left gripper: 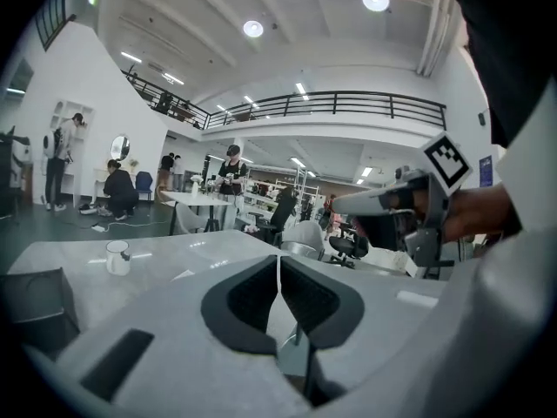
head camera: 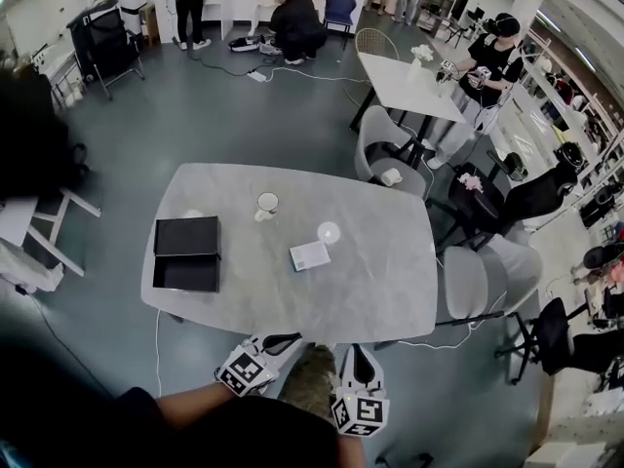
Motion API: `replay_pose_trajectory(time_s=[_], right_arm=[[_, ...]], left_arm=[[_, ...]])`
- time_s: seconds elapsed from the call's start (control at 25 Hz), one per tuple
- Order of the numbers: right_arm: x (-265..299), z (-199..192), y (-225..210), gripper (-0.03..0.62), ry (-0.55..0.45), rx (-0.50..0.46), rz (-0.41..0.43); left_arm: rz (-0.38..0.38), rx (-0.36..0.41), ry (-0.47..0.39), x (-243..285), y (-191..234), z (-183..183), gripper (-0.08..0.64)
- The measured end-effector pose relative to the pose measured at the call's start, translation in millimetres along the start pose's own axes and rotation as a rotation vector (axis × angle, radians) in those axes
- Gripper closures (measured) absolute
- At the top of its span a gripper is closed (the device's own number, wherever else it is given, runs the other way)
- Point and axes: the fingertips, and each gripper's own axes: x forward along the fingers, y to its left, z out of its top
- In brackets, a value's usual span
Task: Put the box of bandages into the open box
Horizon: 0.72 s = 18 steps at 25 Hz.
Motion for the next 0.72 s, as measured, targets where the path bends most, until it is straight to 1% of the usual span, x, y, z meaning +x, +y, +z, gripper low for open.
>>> replay_pose_trajectory(time_s=[0.12,0.2,0.28,0.32,0.36,0.48,0.64,0.72], right_arm=[[49,11,-26,0.58,-0.014,-0.009,0.065],[82,15,-48,0.58,0.01,-0.006,0.11],[109,22,-68,0.58,0.04,0.001,0.165],[121,25,-76,0.58,0.053,0.004,0.194],[133,29,-83,0.58,0.064,0.006,0.217],[165,40,-93,0.58,0.085,-0.005,0.28],[194,48,-97,0.58,0.113,-0.03,0.378],[208,49,-106,0.58,0.122,-0.031,0.405]], left_arm=[[0.073,-0.015,-0.002,31,34,5,0.541],[0.151,-0.055,0.01,56,60,9,0.541],[0.252,-0.122,0.054,80,86,11,0.543],[0.294,-0.146,0.083,91,97,9,0.541],[0.324,-0.153,0.108,101,108,8,0.541],[0.374,-0.136,0.142,125,138,13,0.541],[0.441,-0.138,0.167,142,161,13,0.541],[0.477,-0.145,0.174,153,174,11,0.541]])
